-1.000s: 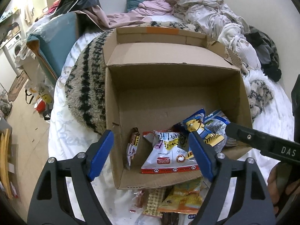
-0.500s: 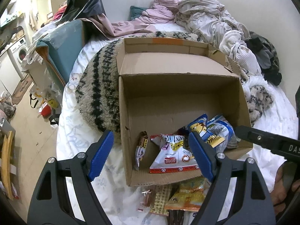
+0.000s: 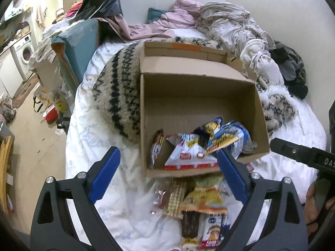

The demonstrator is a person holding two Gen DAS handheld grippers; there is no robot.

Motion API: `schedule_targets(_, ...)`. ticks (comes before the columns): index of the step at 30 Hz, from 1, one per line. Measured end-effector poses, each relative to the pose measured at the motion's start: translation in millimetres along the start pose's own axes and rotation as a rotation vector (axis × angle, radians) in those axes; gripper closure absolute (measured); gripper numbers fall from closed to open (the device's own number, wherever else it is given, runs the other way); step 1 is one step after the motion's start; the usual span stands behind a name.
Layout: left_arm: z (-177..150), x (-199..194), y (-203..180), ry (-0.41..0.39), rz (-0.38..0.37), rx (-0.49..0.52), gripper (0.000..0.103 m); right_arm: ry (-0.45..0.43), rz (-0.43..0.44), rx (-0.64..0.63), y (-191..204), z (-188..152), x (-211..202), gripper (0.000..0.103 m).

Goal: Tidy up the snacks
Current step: 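Lower the left gripper to the pile and grasp the dark brown snack packet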

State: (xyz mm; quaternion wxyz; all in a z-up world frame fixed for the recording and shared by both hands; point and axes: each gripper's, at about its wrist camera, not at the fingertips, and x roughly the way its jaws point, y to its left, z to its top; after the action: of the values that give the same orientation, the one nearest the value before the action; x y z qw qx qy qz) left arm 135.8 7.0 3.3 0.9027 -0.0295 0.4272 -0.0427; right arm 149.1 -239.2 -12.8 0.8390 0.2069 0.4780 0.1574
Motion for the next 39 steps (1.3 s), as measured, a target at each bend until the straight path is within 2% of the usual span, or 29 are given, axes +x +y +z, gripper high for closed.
schedule_targets(3,-9.2,-4.5,5.3,0.022,-0.018,-0.03,0.01,0.009,-0.001,0.016,-3.9,-8.8,-4.3,0.017)
schedule_targets(14,-30.1,-19.6,-0.7,0.054,-0.053,-0.027,0.01,0.035,-0.015,0.013,-5.8,-38.0,-19.1,0.012)
schedule_targets(20,-47.4,-18.7,3.2,0.08,0.021,-0.05,0.01,0.053,-0.048,0.016,-6.5,-50.3,-20.8,0.012)
schedule_targets(26,-55.2,-8.2,4.5,0.141,0.046,-0.078,0.01,0.102,-0.071,0.034,-11.2,-59.3,-10.1,0.013)
schedule_targets(31,-61.2,10.5,11.7,0.236,0.043,-0.136,0.01,0.128,-0.093,0.034,-12.3,-62.1,1.0,0.013)
schedule_targets(36,-65.9,20.4,16.0,0.277,0.055,-0.153,0.01,0.139,-0.11,0.066,-20.8,-60.7,7.2,0.012)
schedule_targets(39,-66.1,22.9,18.6,0.274,0.078,-0.148,0.01,0.142,-0.113,0.09,-25.6,-59.7,8.0,0.012)
